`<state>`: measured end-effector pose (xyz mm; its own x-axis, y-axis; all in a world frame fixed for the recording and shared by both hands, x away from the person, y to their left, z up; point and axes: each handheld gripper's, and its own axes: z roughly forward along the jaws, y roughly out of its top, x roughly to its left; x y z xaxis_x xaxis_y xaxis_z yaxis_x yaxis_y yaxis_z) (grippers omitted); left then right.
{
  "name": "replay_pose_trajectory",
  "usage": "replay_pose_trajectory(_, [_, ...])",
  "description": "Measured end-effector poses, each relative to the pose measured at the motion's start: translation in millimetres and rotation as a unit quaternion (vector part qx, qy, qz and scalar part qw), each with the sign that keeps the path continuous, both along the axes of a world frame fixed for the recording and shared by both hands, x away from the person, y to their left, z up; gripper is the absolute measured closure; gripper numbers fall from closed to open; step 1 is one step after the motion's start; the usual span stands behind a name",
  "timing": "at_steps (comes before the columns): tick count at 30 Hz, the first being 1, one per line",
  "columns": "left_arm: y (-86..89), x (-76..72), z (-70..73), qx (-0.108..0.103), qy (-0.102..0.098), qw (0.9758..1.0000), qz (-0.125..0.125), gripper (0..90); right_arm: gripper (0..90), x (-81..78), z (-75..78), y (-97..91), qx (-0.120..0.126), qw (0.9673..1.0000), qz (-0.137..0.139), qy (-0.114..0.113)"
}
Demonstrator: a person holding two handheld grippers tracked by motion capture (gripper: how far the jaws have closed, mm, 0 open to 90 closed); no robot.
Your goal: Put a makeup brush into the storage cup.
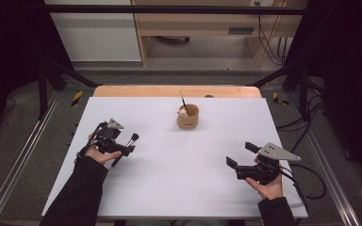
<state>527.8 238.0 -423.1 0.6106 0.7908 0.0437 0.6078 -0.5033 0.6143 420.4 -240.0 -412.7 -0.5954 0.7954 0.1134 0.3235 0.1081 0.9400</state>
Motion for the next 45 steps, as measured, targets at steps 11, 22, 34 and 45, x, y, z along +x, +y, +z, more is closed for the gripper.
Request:
replay_pose_trajectory(11, [-3.4,6.9,-9.9,0.021,0.024,0.9995,0.005,15.3,7.4,-0.1,-0.5,0.7,-0.002,1.0000,0.002,0.003])
replay_pose_trajectory(22, [-3.8,14.2,-19.2,0.034,0.053,0.9980,0.011,23.6,7.6,0.4,-1.3,1.8,-0.002,1.0000,0.003,0.002])
replay_pose_trajectory(34, [-3.0,18.0,-25.2,0.041,0.078,0.9960,0.013,37.6,7.8,0.4,-1.5,2.2,-0.003,1.0000,0.004,0.005])
replay_pose_trajectory(45, [-3.7,18.6,-28.7,0.044,0.094,0.9946,0.007,52.2,7.9,0.8,-2.2,2.7,-0.005,1.0000,0.005,0.004])
